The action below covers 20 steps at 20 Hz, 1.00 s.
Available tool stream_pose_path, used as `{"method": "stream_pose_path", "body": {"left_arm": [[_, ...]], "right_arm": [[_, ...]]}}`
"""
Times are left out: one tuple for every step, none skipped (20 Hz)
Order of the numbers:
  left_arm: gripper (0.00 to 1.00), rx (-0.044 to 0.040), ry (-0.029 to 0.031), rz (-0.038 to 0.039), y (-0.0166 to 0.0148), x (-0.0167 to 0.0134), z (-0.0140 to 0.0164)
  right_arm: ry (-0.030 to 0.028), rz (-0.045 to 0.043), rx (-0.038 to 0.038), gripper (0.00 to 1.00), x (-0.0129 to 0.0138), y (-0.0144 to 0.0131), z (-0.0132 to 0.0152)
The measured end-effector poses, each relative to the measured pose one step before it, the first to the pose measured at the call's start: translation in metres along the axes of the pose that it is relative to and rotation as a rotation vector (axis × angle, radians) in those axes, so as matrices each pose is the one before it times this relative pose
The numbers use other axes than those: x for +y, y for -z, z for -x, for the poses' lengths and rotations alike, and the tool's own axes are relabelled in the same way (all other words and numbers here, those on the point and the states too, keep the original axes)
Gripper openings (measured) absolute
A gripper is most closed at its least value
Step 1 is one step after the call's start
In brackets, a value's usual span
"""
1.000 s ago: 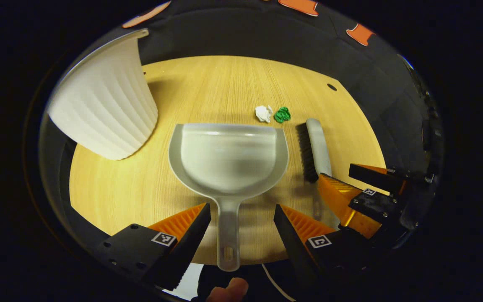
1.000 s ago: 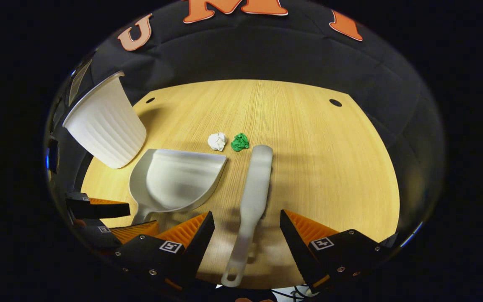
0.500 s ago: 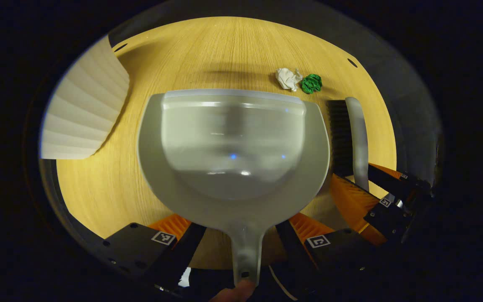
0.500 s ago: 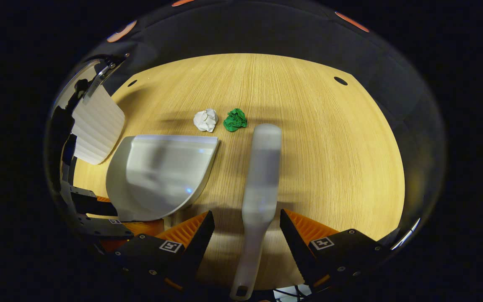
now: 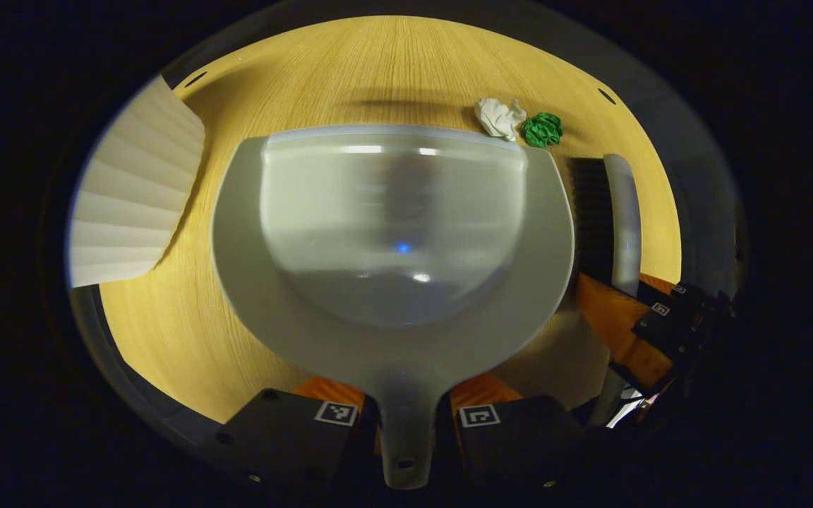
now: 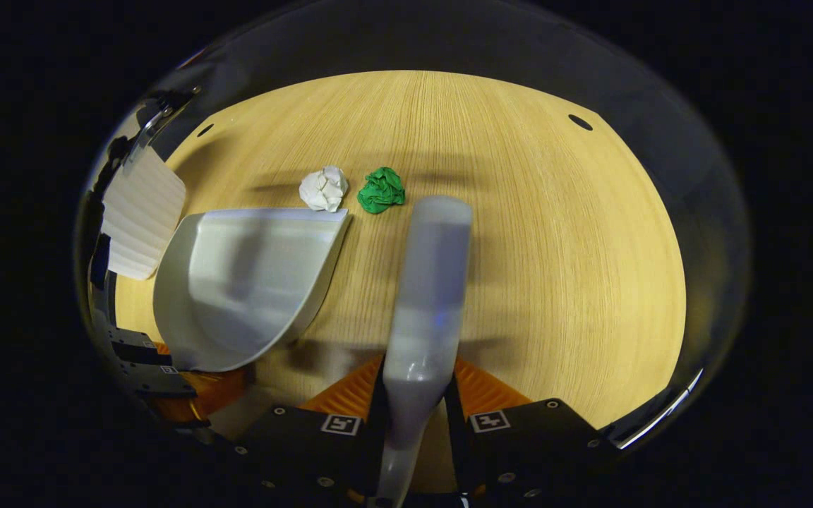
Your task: Pick up the small broom and dustpan from the desktop, sweep the trash into the dustpan with the broom, and then empty the trash into the garbage bin.
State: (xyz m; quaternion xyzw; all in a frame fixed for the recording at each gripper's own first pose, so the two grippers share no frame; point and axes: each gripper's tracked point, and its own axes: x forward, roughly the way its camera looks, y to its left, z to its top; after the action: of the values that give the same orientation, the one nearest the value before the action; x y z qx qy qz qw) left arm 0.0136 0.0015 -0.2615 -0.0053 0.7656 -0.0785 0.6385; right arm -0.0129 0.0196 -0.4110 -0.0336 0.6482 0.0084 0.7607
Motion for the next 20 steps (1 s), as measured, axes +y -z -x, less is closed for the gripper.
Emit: {"method": "stream_pose_path", "body": {"left_arm": [[0.36,0.00584,0.00419,-0.01115,-0.00046,0.00264,-0.00254],[0.34,0.00478,-0.00169,-0.00862,-0.00028,0.00183,0.00237],[0.33,0.00208,0.00332,-0.01455,0.00013,-0.00015,-0.00175],[0.33,0.00527,0.00160,-0.02279,-0.00195,0.00150,-0.00042],[0.33,-0.00242,0.00569,-0.02643,-0.00461,0.00247,0.00299],[0.32,0.00439,0.00928,-0.02685,-0.00395,0.00080,0.00049],[0.31,0.00402,0.00588,-0.03393,-0.00400,0.00197,0.00471],[0.32,0.00824,-0.00208,-0.03703,-0.00448,0.00445,0.00395],[0.32,0.00568,-0.00649,-0.03666,-0.00492,0.00393,0.00782],[0.32,0.00069,-0.00548,-0.03416,-0.00653,0.00373,0.00698],[0.32,-0.00293,-0.00076,-0.03266,-0.00198,0.00242,0.00924],[0.32,0.00153,0.00029,-0.03792,-0.00815,0.00432,0.00460],[0.32,0.00544,0.00040,-0.04149,-0.00322,0.00278,0.00437],[0.32,0.00962,-0.00327,-0.04443,-0.00176,0.00260,0.00561],[0.32,0.01220,-0.00065,-0.03847,-0.00464,-0.00284,0.00562],[0.32,0.00696,-0.00274,-0.02819,-0.00857,0.00205,-0.00368],[0.32,0.00891,0.00030,-0.02783,-0.00339,0.00020,-0.00465],[0.32,0.00716,-0.00652,-0.01921,-0.00323,0.00334,-0.00068],[0.32,0.00567,-0.00605,-0.02239,-0.00293,0.00490,-0.00339],[0.33,0.00363,-0.00540,-0.01291,-0.00244,0.00459,-0.00153]], "right_arm": [[-0.00144,-0.00190,0.00725,0.31,-0.00295,-0.00210,-0.00015],[-0.00845,-0.00294,0.00542,0.28,-0.00102,-0.00141,0.00006],[-0.00889,-0.00148,0.00341,0.36,-0.00131,-0.00163,0.00128],[-0.00474,0.00598,0.00497,0.43,-0.00348,-0.00124,-0.00083],[-0.00314,0.01046,-0.00095,0.33,-0.00401,-0.00187,-0.00151],[-0.00142,0.01558,0.00125,0.32,-0.00521,-0.00256,-0.00039],[-0.00056,0.01933,-0.00248,0.32,-0.00503,-0.00354,-0.00146],[0.00487,0.02402,-0.00329,0.31,-0.00650,-0.00534,-0.00152],[0.00282,0.02780,-0.00530,0.31,-0.00684,-0.00519,0.00045],[-0.00139,0.03049,-0.00448,0.31,-0.00514,-0.00687,-0.00072],[-0.00389,0.02879,-0.00433,0.31,-0.00554,-0.00721,0.00082],[-0.01081,0.02887,0.00173,0.31,-0.00384,-0.00731,-0.00007],[-0.00533,0.02988,-0.00297,0.31,-0.00358,-0.00893,-0.00292],[-0.01054,0.03574,0.00032,0.31,-0.00266,-0.00791,-0.00238],[-0.00657,0.03256,-0.00670,0.31,-0.00327,-0.00855,-0.00354],[-0.01712,0.04456,-0.00685,0.31,-0.00215,-0.00947,-0.00059],[-0.01363,0.04717,-0.00534,0.31,-0.00257,-0.00886,-0.00064],[-0.02199,0.05093,-0.01162,0.31,-0.00079,-0.00902,-0.00078],[-0.03259,0.03345,-0.01182,0.31,0.00163,-0.00969,-0.00185],[-0.03516,0.01873,0.00493,0.31,0.00334,-0.00498,-0.00124]]}}
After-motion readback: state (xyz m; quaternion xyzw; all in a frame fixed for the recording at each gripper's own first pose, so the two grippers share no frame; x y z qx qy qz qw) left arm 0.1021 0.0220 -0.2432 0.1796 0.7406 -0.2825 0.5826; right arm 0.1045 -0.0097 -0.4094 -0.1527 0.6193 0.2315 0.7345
